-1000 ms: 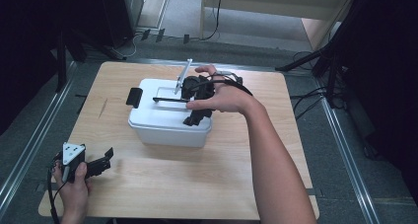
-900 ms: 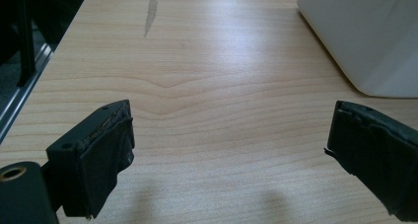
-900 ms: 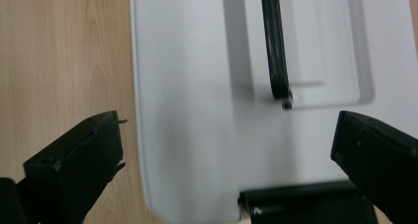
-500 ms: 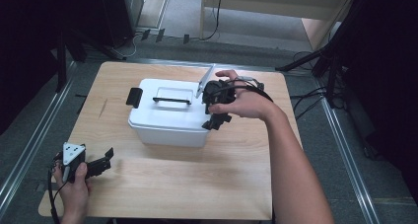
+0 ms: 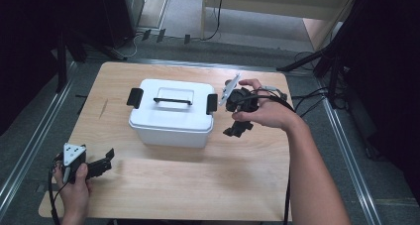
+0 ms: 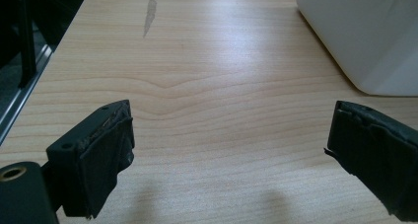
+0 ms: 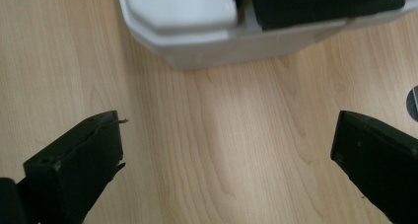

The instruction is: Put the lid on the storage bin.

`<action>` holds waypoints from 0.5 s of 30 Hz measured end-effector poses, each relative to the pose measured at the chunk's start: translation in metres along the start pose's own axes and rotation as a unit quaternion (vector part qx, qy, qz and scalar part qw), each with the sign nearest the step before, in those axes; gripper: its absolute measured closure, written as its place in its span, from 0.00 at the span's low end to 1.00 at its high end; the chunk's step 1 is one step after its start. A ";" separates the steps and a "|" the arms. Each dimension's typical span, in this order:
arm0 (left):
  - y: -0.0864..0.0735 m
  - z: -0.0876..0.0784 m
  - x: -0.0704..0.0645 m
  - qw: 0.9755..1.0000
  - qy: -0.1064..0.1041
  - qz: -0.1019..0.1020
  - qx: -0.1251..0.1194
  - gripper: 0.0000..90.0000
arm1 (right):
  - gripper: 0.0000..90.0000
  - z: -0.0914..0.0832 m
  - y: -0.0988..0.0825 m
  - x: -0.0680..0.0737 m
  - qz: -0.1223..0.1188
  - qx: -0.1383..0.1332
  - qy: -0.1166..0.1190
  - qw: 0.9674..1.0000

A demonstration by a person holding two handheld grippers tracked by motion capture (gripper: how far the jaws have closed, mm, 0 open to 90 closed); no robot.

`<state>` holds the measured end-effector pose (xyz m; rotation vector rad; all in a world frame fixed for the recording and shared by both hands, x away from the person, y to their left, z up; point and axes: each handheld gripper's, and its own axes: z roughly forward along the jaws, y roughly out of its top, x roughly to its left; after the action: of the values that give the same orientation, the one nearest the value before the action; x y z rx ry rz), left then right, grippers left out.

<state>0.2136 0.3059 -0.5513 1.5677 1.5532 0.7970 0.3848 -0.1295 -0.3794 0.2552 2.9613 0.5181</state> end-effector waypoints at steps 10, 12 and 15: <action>0.000 0.000 -0.001 1.000 0.001 0.002 0.000 0.05 | 0.00 0.008 -0.043 0.000 0.028 -0.004 -0.011 1.000; 0.000 0.000 -0.001 1.000 0.001 0.002 -0.001 0.05 | 0.00 0.010 -0.051 0.000 0.036 -0.005 -0.011 0.999; 0.000 0.000 -0.001 1.000 0.002 0.004 0.000 0.05 | 0.00 0.012 -0.064 0.000 0.046 -0.007 -0.016 0.999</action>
<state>0.2134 0.3052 -0.5512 1.5747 1.5499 0.8045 0.3770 -0.1845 -0.4127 0.3968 2.9259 0.5393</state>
